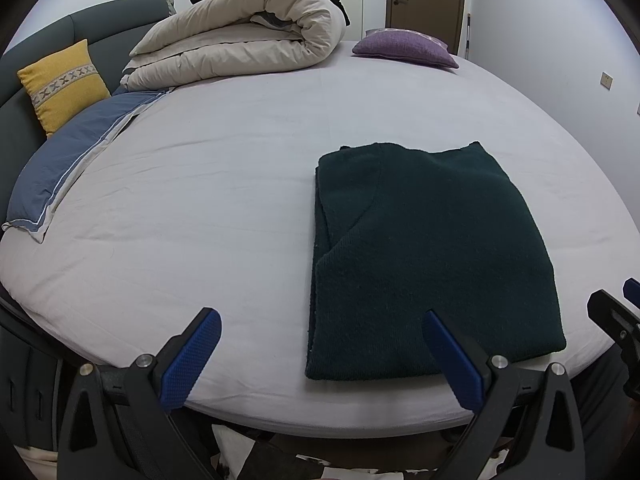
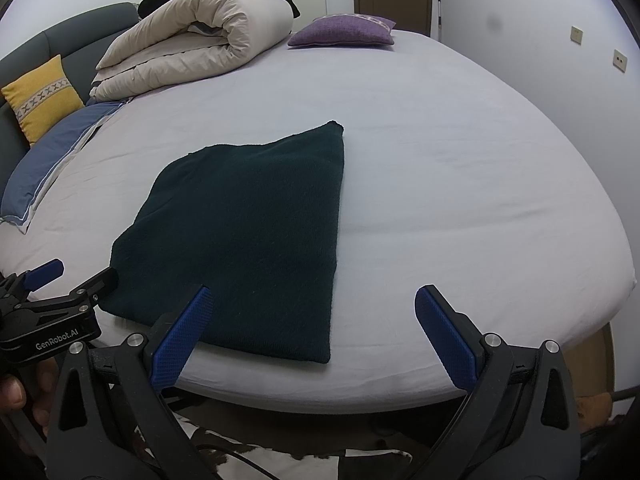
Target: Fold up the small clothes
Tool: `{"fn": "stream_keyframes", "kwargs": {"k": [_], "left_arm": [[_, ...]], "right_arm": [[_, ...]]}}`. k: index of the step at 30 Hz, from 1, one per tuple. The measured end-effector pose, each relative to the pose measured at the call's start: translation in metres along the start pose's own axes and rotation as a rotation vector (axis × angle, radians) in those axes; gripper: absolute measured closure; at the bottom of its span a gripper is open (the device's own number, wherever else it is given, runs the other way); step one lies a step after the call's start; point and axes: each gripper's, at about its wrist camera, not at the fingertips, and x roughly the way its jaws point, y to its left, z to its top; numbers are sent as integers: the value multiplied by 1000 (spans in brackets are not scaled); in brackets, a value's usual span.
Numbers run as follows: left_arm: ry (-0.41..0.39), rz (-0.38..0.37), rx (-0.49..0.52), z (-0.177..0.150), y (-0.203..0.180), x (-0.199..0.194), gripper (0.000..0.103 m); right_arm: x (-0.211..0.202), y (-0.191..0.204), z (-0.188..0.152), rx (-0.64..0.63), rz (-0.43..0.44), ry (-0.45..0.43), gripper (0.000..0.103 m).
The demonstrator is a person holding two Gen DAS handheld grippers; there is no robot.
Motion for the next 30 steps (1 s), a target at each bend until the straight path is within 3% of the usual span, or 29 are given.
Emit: {"fn": "stream_keyframes", "kwargs": {"k": [30], "left_arm": [[9,-2,7,-2,0,0,0]], "right_arm": [[-3,5,-2,-1,3,-5,0]]}}
